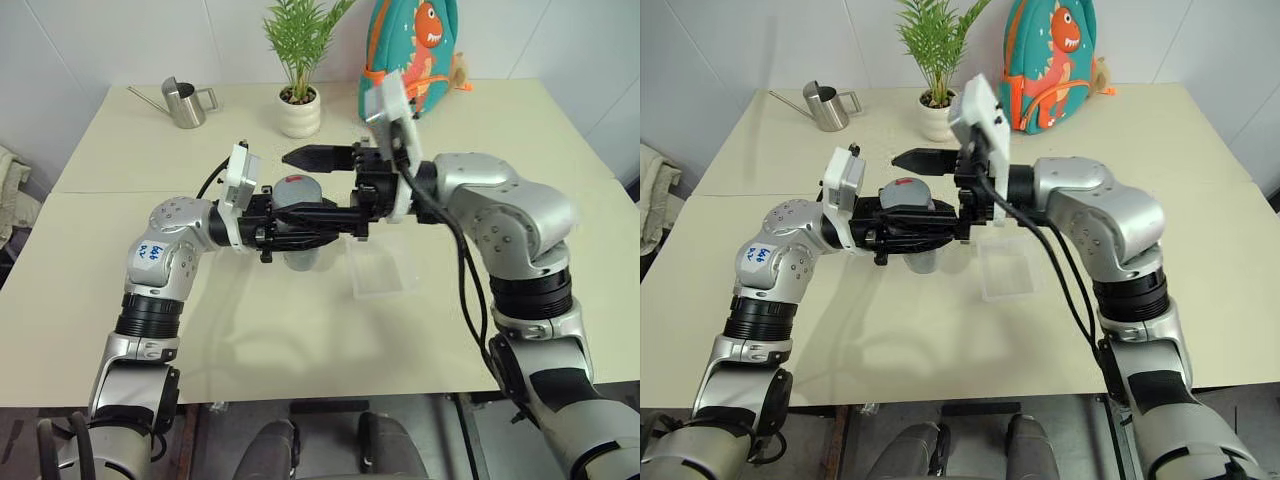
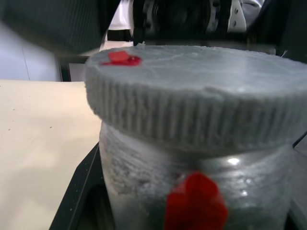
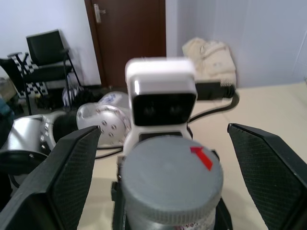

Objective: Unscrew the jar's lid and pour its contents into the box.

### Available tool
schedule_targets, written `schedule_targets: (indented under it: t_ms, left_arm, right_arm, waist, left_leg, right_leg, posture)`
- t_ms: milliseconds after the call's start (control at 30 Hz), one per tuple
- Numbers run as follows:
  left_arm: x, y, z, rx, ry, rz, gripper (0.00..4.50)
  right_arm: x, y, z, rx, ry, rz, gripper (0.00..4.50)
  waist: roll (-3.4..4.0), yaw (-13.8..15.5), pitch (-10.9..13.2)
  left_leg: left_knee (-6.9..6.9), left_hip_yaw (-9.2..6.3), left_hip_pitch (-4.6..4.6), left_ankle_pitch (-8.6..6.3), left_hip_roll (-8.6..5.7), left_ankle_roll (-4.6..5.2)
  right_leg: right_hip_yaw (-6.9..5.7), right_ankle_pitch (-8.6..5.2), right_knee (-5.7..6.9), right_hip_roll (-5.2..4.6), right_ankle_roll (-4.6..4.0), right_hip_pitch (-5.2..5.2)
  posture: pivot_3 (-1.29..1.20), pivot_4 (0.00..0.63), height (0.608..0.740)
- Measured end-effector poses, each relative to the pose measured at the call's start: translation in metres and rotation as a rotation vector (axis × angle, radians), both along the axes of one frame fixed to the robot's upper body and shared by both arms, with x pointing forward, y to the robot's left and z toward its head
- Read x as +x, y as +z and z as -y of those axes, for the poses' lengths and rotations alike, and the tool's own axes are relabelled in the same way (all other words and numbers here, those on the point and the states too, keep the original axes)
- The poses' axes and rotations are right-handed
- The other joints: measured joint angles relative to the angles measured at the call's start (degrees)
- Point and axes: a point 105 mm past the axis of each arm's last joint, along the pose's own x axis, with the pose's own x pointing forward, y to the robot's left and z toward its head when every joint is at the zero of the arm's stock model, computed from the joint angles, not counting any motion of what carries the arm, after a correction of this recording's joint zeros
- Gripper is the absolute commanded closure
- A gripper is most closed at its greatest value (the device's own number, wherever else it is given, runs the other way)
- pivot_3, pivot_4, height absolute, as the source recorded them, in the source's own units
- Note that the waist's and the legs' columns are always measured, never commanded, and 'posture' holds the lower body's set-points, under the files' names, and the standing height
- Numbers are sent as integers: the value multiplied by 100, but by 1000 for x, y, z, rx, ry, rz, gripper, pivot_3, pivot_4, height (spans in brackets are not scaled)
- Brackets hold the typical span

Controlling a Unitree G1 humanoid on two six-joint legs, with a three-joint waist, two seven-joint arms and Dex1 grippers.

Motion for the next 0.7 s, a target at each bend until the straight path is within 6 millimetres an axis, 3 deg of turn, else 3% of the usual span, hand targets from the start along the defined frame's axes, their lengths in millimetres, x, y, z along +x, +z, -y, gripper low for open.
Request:
schedule_targets:
  t_ms: [400, 700]
  left_arm:
    - [0, 0, 0, -1, 4, 0, 2418]
    - [1, 0, 0, -3, 13, -1, 2418]
  right_arm:
    - [8, 0, -3, 1, -16, 24, 60]
    - [9, 0, 18, -20, -16, 33, 60]
  waist:
    - [0, -5, 0]
    - [0, -1, 0]
  left_leg:
    - [-3, -1, 0, 0, 0, 0]
    - [-3, -1, 0, 0, 0, 0]
  right_leg:
    - [-1, 0, 0, 1, 0, -1]
    - [-1, 0, -1, 1, 0, -1]
  posture:
    - [0, 150, 740]
    - [0, 150, 740]
